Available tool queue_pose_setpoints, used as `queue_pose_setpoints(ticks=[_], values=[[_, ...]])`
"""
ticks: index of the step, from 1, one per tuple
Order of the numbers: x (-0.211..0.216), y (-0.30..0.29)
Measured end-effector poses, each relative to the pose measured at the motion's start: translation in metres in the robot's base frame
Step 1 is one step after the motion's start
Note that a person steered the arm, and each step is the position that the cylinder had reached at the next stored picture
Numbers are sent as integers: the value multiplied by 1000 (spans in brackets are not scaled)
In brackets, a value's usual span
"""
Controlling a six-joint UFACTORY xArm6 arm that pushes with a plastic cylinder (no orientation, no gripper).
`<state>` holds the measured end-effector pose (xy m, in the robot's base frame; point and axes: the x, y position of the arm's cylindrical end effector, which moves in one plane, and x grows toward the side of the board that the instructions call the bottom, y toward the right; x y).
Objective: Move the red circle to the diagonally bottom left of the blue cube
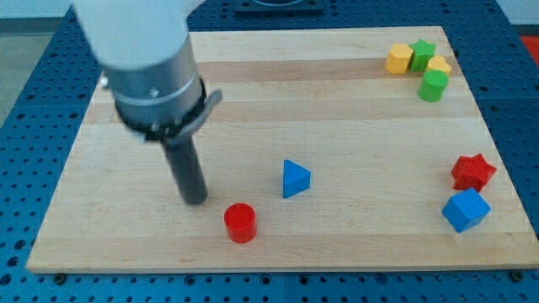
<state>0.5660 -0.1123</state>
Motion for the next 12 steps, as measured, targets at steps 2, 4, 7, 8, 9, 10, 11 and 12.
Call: queue_pose_setpoints(ticks=[2, 4, 7, 8, 9, 10, 11, 12], values=[[45, 0], [12, 0], [12, 66], [12, 101], [12, 132], [12, 166], [12, 199], [12, 230]])
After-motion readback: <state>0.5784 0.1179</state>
